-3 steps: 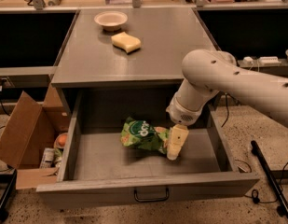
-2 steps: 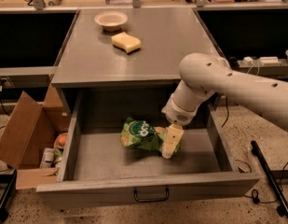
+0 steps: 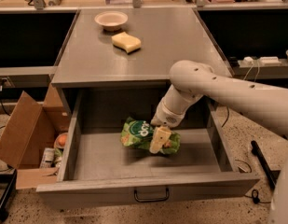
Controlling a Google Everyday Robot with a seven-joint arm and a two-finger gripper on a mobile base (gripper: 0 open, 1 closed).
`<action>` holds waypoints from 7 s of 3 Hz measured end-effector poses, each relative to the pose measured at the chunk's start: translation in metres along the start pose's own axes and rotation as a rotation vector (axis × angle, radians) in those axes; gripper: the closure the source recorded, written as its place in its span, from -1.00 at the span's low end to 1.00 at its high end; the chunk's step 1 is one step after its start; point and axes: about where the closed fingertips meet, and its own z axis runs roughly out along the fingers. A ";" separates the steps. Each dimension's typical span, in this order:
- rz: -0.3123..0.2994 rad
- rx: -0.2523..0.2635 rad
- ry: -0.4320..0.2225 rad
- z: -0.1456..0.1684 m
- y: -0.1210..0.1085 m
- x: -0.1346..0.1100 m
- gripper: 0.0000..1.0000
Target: Pick green rice chip bag from top drawer and place on counter
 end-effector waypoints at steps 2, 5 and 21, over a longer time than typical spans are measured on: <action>0.010 -0.001 -0.072 0.004 -0.001 -0.009 0.58; -0.007 0.354 -0.235 -0.160 0.048 0.020 1.00; 0.039 0.753 -0.303 -0.383 -0.174 -0.038 -1.00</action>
Offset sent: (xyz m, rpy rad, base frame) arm 0.0021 0.0058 0.0110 0.1190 -0.0255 -0.0383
